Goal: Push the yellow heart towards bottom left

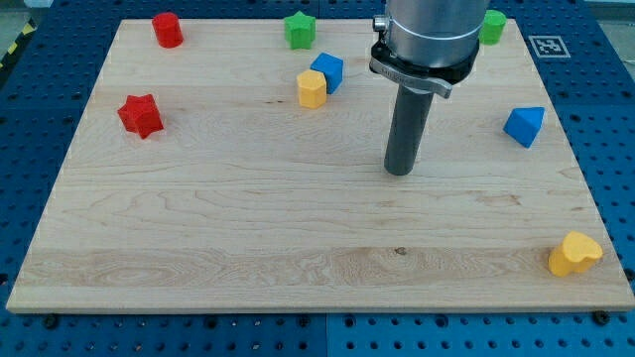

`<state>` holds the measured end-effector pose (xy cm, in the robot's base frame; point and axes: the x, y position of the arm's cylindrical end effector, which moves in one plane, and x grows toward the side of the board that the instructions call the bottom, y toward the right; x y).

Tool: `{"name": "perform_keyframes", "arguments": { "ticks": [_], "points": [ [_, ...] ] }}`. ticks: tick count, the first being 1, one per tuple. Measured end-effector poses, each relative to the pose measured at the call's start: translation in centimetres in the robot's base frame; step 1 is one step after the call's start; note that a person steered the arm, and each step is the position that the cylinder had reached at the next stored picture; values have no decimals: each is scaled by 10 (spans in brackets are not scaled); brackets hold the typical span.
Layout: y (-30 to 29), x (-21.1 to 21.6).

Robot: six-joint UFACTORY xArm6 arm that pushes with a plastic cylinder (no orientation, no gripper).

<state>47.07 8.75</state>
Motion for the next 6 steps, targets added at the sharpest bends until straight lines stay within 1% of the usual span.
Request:
{"name": "perform_keyframes", "arguments": {
  "ticks": [2, 3, 4, 6],
  "points": [
    [0, 6],
    [25, 7],
    [73, 16],
    [173, 65]
  ]
}}
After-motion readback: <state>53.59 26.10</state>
